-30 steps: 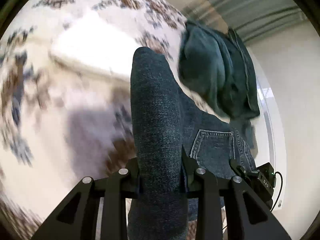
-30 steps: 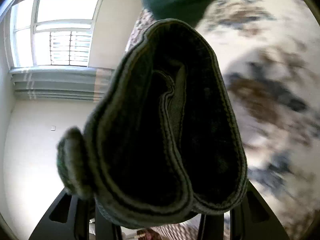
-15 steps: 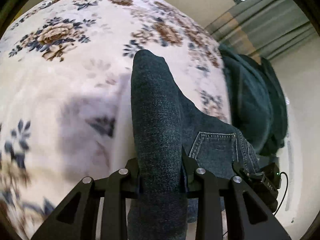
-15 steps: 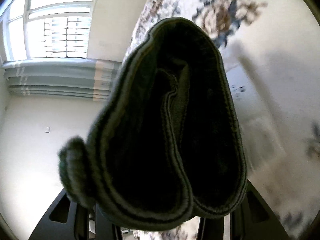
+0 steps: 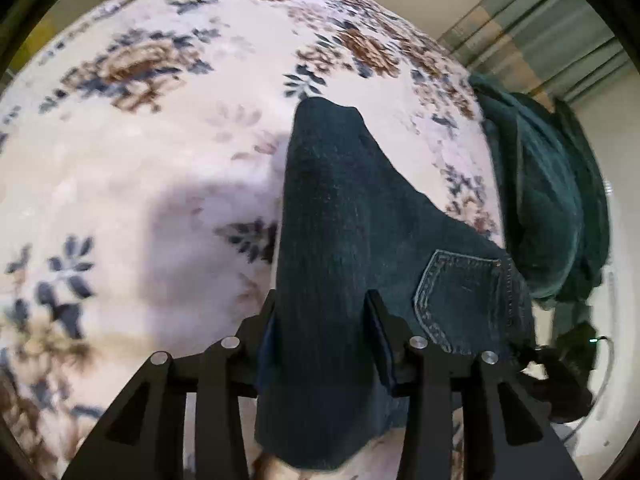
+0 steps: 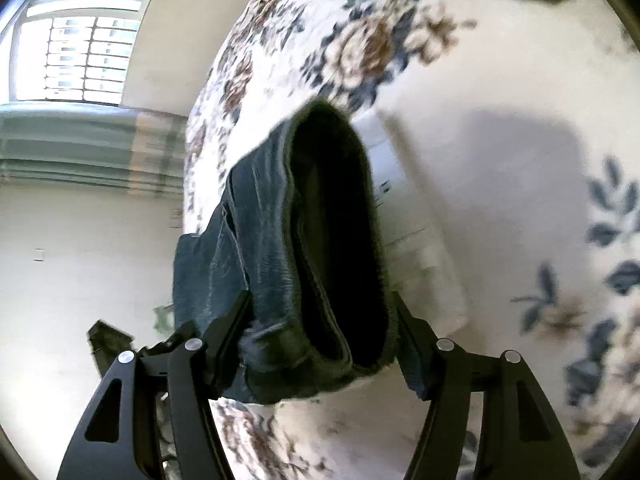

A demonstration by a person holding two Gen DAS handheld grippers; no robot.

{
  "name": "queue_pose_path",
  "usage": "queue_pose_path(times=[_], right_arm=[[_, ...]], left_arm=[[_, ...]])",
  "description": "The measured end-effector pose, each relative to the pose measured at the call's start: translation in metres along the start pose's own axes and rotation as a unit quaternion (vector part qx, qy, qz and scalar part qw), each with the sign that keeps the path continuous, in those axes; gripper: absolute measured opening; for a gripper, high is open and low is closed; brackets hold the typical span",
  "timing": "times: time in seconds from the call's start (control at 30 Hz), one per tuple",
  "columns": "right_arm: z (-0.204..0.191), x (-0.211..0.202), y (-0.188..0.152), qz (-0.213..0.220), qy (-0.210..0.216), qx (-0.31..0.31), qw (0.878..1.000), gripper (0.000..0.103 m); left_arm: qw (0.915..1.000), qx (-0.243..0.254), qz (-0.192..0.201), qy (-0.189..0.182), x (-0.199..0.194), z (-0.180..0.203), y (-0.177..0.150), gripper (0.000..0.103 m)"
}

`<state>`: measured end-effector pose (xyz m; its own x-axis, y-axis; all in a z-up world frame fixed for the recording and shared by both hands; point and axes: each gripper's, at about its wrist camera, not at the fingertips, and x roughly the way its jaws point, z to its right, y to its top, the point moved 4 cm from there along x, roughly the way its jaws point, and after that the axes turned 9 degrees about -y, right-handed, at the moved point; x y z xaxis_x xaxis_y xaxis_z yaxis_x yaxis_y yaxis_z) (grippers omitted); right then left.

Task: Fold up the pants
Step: 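Lower the folded jeans onto the bed and open both grippers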

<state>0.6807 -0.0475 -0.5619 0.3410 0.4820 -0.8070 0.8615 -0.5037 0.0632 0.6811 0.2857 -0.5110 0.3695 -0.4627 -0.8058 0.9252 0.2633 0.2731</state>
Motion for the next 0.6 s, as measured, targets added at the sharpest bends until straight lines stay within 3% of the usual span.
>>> queue_pose_path(times=[0.07,0.1,0.17,0.2,0.23,0.33,0.43,0.6], right_arm=[[-0.008,-0.023,-0.005,0.009,-0.035,-0.016,0.999,0.068],[-0.013,-0.037,-0.008,0.016,-0.059,-0.032,0.998,0.068],[-0.030,-0.049,-0.012,0.028,-0.113,-0.072,0.991,0.068],[-0.039,-0.057,-0.017,0.037,-0.147,-0.095,0.984,0.068],[-0.038,-0.066,-0.024,0.043,-0.165,-0.109,0.979,0.068],[-0.062,-0.075,-0.031,0.058,-0.223,-0.148,0.962,0.072],[-0.078,-0.091,-0.046,0.072,-0.263,-0.177,0.946,0.093],[-0.099,-0.135,-0.072,0.110,-0.309,-0.216,0.920,0.103]], left_arm=[[0.9997,0.003,0.003,0.023,-0.008,0.005,-0.004,0.040],[0.9994,0.003,0.002,0.035,-0.010,0.006,-0.005,0.047],[0.9975,0.015,0.002,0.069,-0.017,0.015,-0.010,0.069],[0.9958,0.027,0.007,0.088,-0.022,0.024,-0.014,0.084],[0.9944,0.036,0.009,0.099,-0.024,0.030,-0.016,0.092],[0.9873,0.073,0.009,0.141,-0.034,0.052,-0.026,0.099],[0.9793,0.102,0.016,0.174,-0.051,0.073,-0.035,0.100],[0.9762,0.111,0.025,0.185,-0.081,0.096,-0.044,0.100]])
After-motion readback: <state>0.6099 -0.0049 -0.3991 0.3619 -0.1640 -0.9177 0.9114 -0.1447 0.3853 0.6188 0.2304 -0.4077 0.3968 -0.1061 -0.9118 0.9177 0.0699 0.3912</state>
